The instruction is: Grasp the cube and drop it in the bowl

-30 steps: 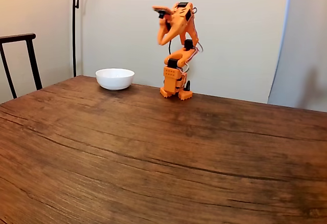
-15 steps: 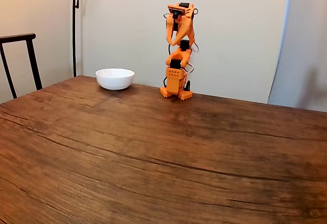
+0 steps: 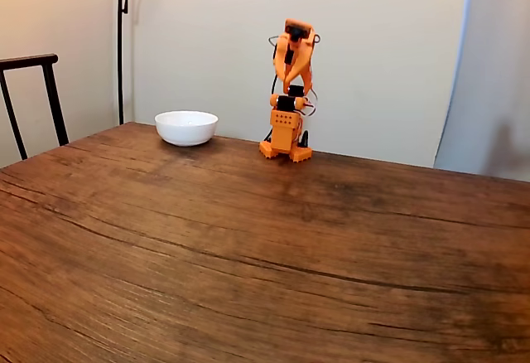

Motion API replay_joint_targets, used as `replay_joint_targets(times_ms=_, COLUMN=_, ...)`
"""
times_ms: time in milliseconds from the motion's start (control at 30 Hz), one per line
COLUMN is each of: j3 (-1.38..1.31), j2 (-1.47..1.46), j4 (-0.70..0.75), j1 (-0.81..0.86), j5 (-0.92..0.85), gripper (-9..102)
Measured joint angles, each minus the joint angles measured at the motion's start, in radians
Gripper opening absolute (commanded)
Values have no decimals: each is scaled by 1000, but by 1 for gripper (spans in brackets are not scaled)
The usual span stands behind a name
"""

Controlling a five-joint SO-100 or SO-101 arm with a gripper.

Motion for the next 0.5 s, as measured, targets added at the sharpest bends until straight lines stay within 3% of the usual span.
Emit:
replay_joint_targets(times_ms=167, j3=120, j2=0, j4=-48, j1=-6, j5=0, gripper=-1)
replay_joint_targets(times_ms=500, j3=497, j2=2, j4=-414, j1=-5, j5=0, gripper=-1)
